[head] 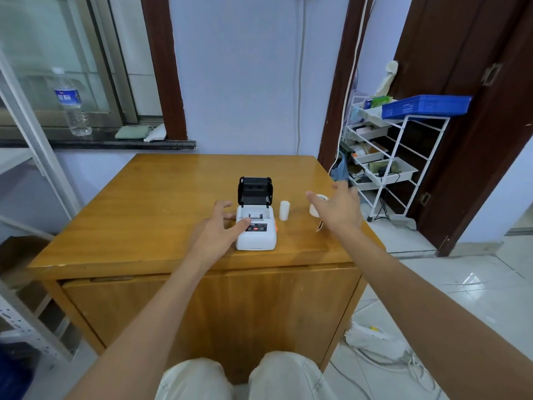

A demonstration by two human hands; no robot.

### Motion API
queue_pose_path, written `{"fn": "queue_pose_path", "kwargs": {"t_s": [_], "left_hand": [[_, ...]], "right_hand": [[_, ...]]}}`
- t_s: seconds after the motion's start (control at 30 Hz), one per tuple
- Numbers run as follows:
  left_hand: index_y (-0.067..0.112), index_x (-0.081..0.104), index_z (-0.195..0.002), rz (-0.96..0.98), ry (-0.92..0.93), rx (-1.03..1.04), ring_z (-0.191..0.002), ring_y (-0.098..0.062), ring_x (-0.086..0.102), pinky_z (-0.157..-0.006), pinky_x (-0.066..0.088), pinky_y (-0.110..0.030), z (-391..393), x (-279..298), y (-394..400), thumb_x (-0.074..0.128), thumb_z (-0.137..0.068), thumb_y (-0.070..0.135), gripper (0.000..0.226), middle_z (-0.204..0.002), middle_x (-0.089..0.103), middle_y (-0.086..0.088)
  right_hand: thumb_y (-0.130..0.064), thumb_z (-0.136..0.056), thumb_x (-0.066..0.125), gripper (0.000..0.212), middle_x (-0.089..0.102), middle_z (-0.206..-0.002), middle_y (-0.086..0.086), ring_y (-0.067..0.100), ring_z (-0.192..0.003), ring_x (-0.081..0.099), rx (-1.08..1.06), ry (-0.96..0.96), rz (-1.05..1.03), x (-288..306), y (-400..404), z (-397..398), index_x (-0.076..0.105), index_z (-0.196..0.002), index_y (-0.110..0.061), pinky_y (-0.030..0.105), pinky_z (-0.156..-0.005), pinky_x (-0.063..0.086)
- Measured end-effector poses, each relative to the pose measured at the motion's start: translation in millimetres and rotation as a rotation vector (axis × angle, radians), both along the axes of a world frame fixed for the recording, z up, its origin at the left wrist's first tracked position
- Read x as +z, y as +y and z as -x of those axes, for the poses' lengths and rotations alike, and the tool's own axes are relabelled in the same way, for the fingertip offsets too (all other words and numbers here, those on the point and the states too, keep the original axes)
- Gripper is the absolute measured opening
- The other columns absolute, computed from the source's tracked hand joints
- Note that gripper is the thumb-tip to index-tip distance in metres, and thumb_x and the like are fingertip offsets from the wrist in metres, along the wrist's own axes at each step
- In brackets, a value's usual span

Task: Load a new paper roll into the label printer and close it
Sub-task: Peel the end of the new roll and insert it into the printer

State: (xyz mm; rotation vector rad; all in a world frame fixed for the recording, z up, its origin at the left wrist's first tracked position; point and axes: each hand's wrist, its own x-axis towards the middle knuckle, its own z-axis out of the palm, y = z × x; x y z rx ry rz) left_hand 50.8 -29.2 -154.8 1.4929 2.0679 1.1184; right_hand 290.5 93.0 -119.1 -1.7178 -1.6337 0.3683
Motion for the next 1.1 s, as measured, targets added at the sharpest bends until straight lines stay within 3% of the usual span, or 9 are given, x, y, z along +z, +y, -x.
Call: {"fn": "queue_pose_path", "kwargs": {"t_s": [0.07, 0.17, 0.37, 0.57, 0.73, 0.83, 0.93, 1.0, 1.1], "left_hand": [[0.032, 0.039, -0.152, 0.000, -0.006, -0.002, -0.120, -0.018, 0.061, -0.083, 0.045, -0.035, 0, 1, 0, 0.057, -0.096, 0.063, 0.067, -0.143, 0.065, 0.012], [0.032, 0.039, -0.151, -0.001, -0.010, 0.004, -0.113, -0.014, 0.059, -0.082, 0.045, -0.035, 0, 1, -1, 0.058, -0.095, 0.064, 0.067, -0.142, 0.065, 0.013], [0.031, 0.040, -0.151, 0.001, -0.028, 0.004, -0.119, -0.014, 0.060, -0.085, 0.047, -0.035, -1, 1, -1, 0.059, -0.095, 0.063, 0.068, -0.141, 0.065, 0.011], [0.033, 0.039, -0.151, -0.015, 0.014, -0.001, -0.114, -0.012, 0.060, -0.084, 0.047, -0.034, 0, 1, -1, 0.057, -0.095, 0.065, 0.067, -0.143, 0.065, 0.012], [0.033, 0.040, -0.150, -0.006, 0.020, -0.002, -0.075, 0.010, 0.054, -0.064, 0.040, -0.020, -4, 6, -6, 0.055, -0.097, 0.062, 0.063, -0.141, 0.065, 0.015], [0.032, 0.040, -0.150, 0.000, 0.021, -0.007, -0.073, 0.013, 0.051, -0.061, 0.038, -0.016, -5, 9, -8, 0.055, -0.098, 0.062, 0.062, -0.139, 0.064, 0.017], [0.033, 0.040, -0.151, -0.016, -0.024, -0.036, -0.098, -0.003, 0.062, -0.078, 0.047, -0.026, -1, 9, -11, 0.060, -0.094, 0.063, 0.068, -0.143, 0.062, 0.016], [0.034, 0.041, -0.150, -0.048, -0.082, -0.035, -0.117, -0.011, 0.062, -0.094, 0.050, -0.036, 3, 8, -12, 0.065, -0.090, 0.064, 0.071, -0.150, 0.057, 0.015], [0.030, 0.047, -0.146, -0.163, -0.221, 0.025, -0.110, -0.002, 0.060, -0.101, 0.053, -0.037, 1, 10, -21, 0.069, -0.092, 0.054, 0.063, -0.147, 0.055, 0.016]], "right_hand": [[-0.068, -0.083, 0.072, 0.088, 0.048, -0.148, 0.015, 0.035, -0.139, 0.049, 0.005, -0.014, 0.112, -10, 5, -2, 0.048, -0.149, -0.015, 0.047, -0.099, 0.049], [-0.068, -0.084, 0.072, 0.085, 0.051, -0.148, 0.016, 0.037, -0.138, 0.051, -0.011, -0.019, 0.190, -20, 7, 0, 0.051, -0.147, -0.015, 0.048, -0.103, 0.048], [-0.061, -0.086, 0.073, 0.060, 0.061, -0.132, 0.010, 0.033, -0.121, 0.061, -0.102, 0.007, 0.155, -29, 12, 8, 0.063, -0.129, -0.020, 0.046, -0.096, 0.054], [-0.059, -0.086, 0.075, 0.062, 0.060, -0.132, 0.012, 0.035, -0.120, 0.063, -0.174, -0.044, 0.077, -37, 13, 15, 0.062, -0.128, -0.016, 0.046, -0.094, 0.055], [-0.051, -0.088, 0.075, 0.045, 0.066, -0.122, 0.010, 0.034, -0.109, 0.066, -0.182, 0.020, 0.035, -40, 13, 15, 0.069, -0.117, -0.017, 0.045, -0.090, 0.056], [-0.050, -0.084, 0.074, 0.039, 0.071, -0.110, 0.007, 0.030, -0.098, 0.069, -0.143, 0.160, -0.023, -39, 5, 12, 0.072, -0.108, -0.020, 0.045, -0.083, 0.059], [-0.051, -0.084, 0.073, 0.035, 0.071, -0.104, 0.000, 0.024, -0.098, 0.067, -0.059, 0.216, -0.165, -39, -17, 12, 0.072, -0.106, -0.023, 0.050, -0.089, 0.056], [-0.047, -0.089, 0.073, 0.034, 0.070, -0.110, -0.003, 0.020, -0.106, 0.063, 0.019, 0.202, -0.255, -37, -41, 16, 0.073, -0.113, -0.022, 0.044, -0.098, 0.048], [-0.048, -0.091, 0.073, 0.036, 0.067, -0.115, -0.007, 0.016, -0.114, 0.057, 0.144, 0.148, -0.304, -33, -78, 22, 0.073, -0.119, -0.025, 0.033, -0.098, 0.035]]}}
